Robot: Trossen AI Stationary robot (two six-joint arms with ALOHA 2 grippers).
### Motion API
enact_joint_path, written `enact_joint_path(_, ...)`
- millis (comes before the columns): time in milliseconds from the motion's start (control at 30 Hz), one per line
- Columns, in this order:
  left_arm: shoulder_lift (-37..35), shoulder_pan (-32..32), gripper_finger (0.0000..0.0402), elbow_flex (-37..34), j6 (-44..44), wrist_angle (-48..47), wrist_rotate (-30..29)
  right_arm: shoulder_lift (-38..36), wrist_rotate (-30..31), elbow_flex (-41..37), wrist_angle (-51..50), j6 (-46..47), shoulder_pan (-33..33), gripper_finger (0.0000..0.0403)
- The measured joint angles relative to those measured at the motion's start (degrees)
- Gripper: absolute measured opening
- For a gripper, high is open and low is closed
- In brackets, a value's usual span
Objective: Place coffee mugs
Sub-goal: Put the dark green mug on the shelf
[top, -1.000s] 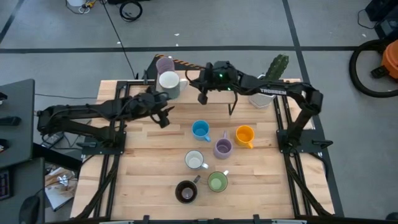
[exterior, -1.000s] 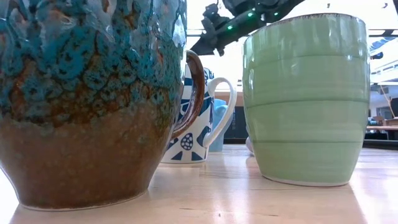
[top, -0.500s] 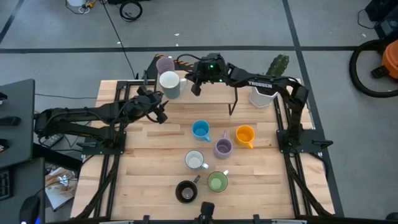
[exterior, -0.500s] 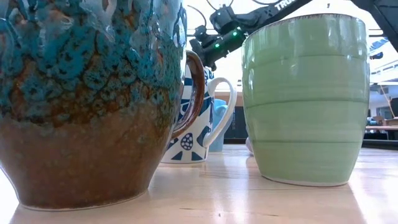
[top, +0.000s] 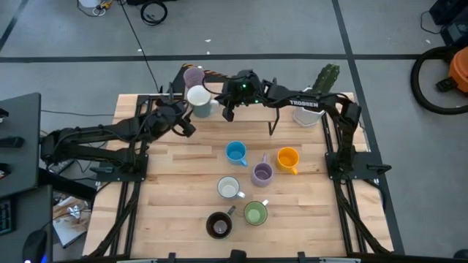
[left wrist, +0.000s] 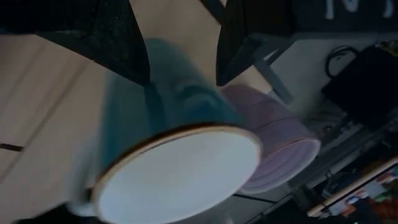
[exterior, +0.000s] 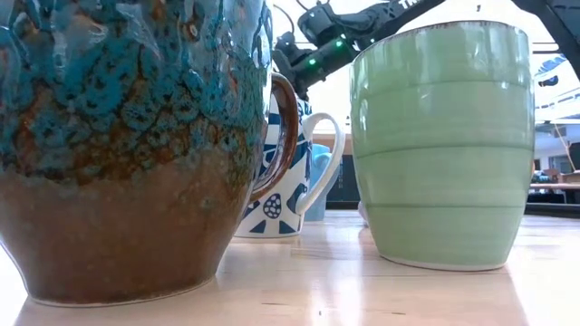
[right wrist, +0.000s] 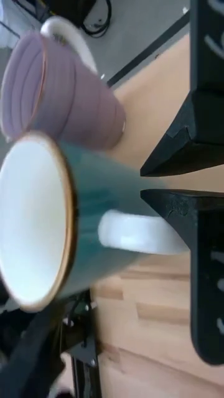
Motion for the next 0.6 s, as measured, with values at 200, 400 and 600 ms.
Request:
enact_joint_path(200, 0.00, 2.64, 0.0192, 0.00, 1.62, 1.01, -0.18, -0.04, 0.28, -0.01, 1.54, 0.66, 1.82, 0.0049)
enact_joint_path(400, 0.02, 4.49, 0.0192, 0.00, 3.63, 2.84, 0.00, -0.04, 0.33, -0.01, 3.39, 0.87, 1.92, 0.0049)
enact_joint_path(600, -1.16, 4.02, 0.0192, 0.04, 3.03, 1.47, 2.20, -0.11, 0.34, -0.01, 0.48, 0.74, 1.81, 0.0049)
